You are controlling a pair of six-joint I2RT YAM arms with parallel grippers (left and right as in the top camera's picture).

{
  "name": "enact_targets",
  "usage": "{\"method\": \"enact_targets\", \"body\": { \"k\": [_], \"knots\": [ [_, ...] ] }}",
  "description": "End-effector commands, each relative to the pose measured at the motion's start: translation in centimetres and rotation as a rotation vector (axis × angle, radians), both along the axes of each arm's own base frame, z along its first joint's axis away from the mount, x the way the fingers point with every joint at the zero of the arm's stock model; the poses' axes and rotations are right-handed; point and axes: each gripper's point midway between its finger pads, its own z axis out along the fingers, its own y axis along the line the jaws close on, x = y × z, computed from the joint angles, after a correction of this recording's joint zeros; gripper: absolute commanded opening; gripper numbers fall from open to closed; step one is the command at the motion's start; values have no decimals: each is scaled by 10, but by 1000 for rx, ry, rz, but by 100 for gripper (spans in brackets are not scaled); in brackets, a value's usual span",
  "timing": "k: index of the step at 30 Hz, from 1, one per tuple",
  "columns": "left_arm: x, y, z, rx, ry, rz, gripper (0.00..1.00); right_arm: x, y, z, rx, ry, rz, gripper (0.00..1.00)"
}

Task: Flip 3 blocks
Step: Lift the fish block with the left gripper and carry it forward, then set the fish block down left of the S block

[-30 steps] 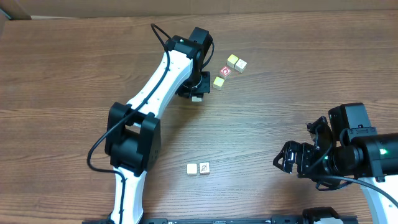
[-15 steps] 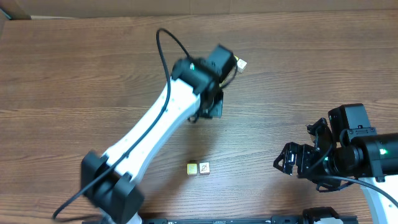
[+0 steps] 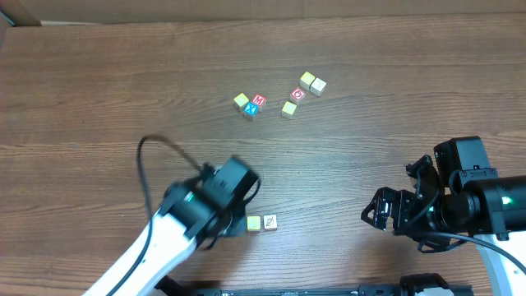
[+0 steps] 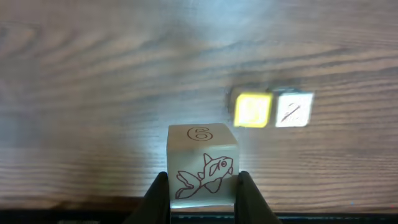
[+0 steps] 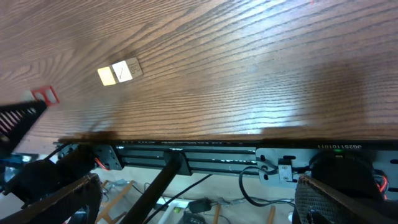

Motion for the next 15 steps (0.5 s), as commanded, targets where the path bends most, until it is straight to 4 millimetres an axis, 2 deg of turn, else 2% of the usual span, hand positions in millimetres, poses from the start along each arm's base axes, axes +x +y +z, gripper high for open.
{"method": "enact_targets", "body": {
  "k": [1,6,15],
  "knots": [
    [-22,7,-17,-53,20,54,6,2,2,6,10,-33,9,100],
    [-25,5,-41,-84,9,38,11,2,2,6,10,-33,9,100],
    [-17,-14,-79,-121,50,-10,9,1,2,6,10,-29,9,100]
  ]
}}
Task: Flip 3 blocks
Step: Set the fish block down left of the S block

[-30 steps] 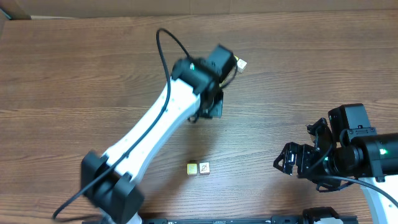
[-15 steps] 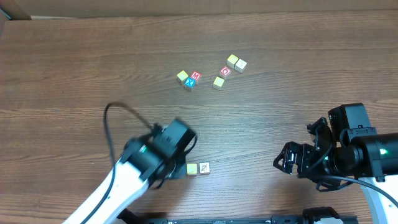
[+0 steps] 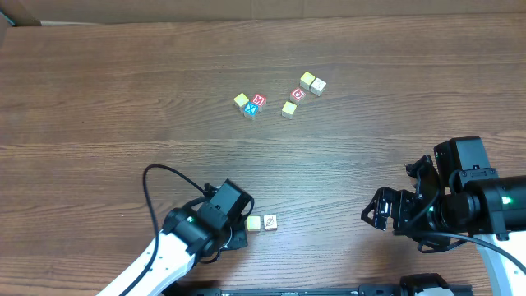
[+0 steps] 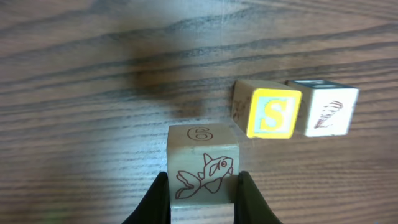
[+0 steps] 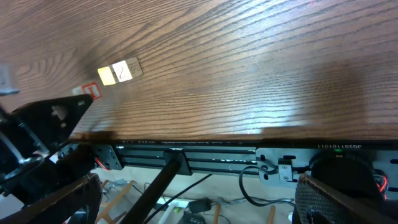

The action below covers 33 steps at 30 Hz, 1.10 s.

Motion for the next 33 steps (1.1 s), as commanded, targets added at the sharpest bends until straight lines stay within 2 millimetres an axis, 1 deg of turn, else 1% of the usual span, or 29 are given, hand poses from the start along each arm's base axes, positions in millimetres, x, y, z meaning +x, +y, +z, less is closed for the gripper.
{"method": "enact_targets", "body": {
  "k": [1,4,9,17,21,24,29,33],
  "knots": [
    [-3,-8,-13,-13,47,-34,9,2,2,6,9,-30,9,100],
    [0,-11,-24,0,79,-29,7,0,2,6,9,-24,9,100],
    [1,-13,-33,10,98,-24,4,0,2,6,9,-23,9,100],
    [5,-11,-33,18,85,16,4,0,2,6,9,-23,9,100],
    [-1,-6,-34,36,115,55,4,0,2,6,8,-23,9,100],
    [-2,-5,-33,36,117,66,4,0,2,6,8,-23,9,100],
    [6,-4,-26,33,63,73,4,0,1,6,5,-24,9,100],
    [9,-1,-25,47,47,79,4,0,1,6,5,-25,10,100]
  ]
}}
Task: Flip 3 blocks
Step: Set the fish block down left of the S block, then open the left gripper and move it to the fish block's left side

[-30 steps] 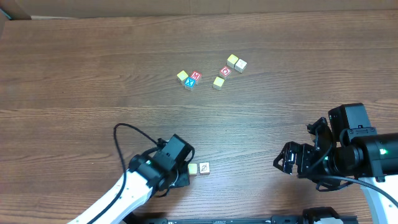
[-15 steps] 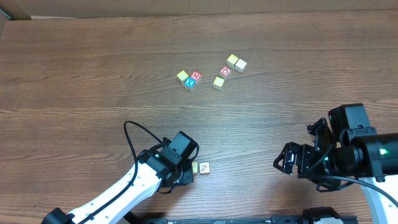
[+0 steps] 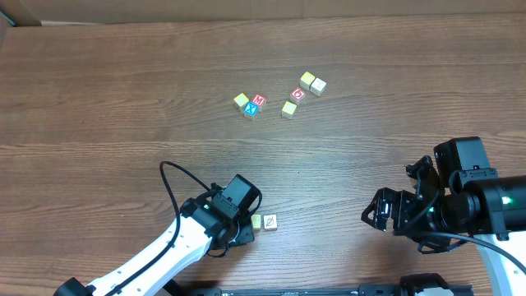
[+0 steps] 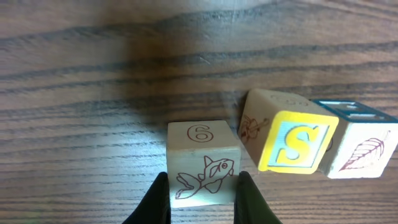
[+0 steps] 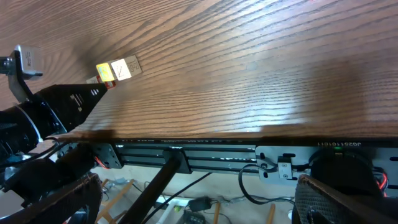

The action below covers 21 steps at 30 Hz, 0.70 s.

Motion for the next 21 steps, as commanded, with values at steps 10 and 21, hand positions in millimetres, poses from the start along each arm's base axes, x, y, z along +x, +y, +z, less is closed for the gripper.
{"method": "enact_targets", "body": {
  "k": [10,21],
  "knots": [
    [25,8,4,0,-90,73,6,2,0,6,-1,-32,11,100],
    [22,1,5,-40,-73,6,7,2,0,6,-1,-32,11,100]
  ]
}}
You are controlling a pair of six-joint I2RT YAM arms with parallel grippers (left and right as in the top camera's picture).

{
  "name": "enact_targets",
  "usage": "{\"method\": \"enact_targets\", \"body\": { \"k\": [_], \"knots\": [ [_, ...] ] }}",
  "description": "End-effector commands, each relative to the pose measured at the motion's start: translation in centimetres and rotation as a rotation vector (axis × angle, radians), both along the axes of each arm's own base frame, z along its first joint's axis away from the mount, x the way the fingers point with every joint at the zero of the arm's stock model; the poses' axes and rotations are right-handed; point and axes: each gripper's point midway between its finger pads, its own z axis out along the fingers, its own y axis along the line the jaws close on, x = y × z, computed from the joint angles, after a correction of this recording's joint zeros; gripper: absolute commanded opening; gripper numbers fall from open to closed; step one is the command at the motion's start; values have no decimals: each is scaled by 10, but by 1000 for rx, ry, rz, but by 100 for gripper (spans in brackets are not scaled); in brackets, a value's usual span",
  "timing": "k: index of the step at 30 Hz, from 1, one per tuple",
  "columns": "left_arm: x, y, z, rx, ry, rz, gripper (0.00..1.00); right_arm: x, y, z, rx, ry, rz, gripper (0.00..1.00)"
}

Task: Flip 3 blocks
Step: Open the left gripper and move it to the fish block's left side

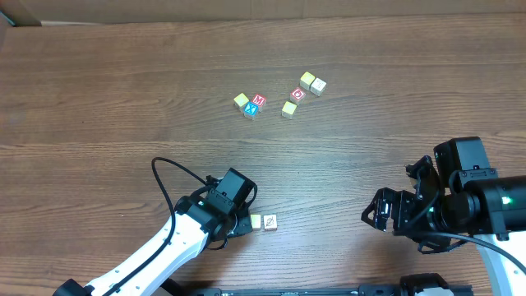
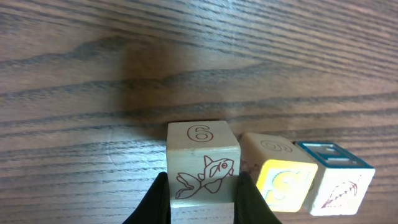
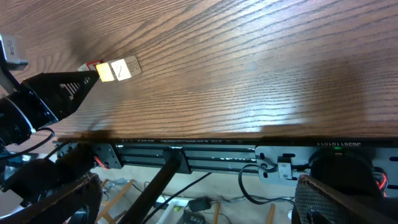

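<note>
My left gripper is shut on a pale wooden block with a fish drawing and a "6" on top. The block is held low over the table, right beside a yellow "S" block. A leaf block stands on the far side of the "S" block, so the three form a row. In the overhead view the left gripper is just left of the yellow block and leaf block. My right gripper hangs open near the table's front right, holding nothing.
Several more blocks lie in a loose cluster at the table's far middle, among them a red "M" block and a red "O" block. The table's front edge and frame rail run below the right gripper.
The fish block in my left gripper now stands close against the "S" block, in line with it and the leaf block. Before there was a gap and the "S" block sat skewed. The right arm is unchanged.
My left gripper held the fish block well above the table, left of the pair of blocks. It was then lower and nearer to them, then just beside the skewed "S" block. Now the fish block is low against the "S" block, in one row.
</note>
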Motion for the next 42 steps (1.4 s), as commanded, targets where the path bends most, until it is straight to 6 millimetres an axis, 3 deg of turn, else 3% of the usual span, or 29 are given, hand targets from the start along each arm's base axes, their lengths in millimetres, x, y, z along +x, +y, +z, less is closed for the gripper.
{"method": "enact_targets", "body": {
  "k": [1,17,29,35,42],
  "knots": [
    [-2,-2,2,-21,0,-39,7,2,1,6,0,-32,11,100],
    [-8,-2,1,-19,23,-58,9,2,1,6,0,-32,11,100],
    [-8,-1,1,-14,22,-57,35,2,0,6,0,-32,11,100],
    [-7,0,1,-10,18,-56,36,2,1,6,0,-32,11,100],
    [7,2,11,-15,-10,-21,29,2,0,6,0,-32,11,100]
  ]
}}
